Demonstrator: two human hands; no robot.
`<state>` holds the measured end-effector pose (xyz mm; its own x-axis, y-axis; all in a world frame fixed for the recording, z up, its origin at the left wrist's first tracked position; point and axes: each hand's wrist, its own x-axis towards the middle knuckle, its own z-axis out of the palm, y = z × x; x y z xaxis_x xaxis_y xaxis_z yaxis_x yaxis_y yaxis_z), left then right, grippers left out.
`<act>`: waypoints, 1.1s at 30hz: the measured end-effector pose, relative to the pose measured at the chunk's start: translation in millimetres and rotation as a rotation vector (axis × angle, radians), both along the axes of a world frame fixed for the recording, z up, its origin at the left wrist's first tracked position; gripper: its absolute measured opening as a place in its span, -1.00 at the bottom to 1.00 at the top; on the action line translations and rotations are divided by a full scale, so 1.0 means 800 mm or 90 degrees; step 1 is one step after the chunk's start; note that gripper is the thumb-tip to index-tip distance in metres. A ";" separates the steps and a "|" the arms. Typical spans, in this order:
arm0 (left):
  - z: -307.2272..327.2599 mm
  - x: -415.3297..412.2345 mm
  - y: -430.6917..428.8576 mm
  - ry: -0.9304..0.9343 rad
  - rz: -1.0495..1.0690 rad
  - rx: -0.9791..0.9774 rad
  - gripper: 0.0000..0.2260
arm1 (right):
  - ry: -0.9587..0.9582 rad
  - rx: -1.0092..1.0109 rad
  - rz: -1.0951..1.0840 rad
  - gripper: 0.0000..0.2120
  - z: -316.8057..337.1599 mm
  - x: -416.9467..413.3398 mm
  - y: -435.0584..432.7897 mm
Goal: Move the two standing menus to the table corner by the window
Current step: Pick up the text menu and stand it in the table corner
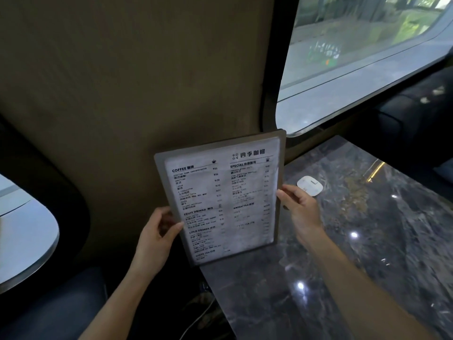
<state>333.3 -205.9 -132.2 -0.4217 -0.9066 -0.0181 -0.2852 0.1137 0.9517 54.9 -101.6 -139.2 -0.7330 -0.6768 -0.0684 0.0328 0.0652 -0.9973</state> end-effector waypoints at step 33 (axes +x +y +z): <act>-0.083 -0.010 0.068 -0.304 0.020 0.005 -0.73 | 0.449 0.422 0.176 -0.77 -0.074 -0.012 0.008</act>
<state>325.6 -151.2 -198.6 -0.3366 -0.9180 -0.2097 -0.6939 0.0912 0.7143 45.3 -95.2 -198.4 -0.5746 -0.8118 -0.1035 -0.6515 0.5303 -0.5426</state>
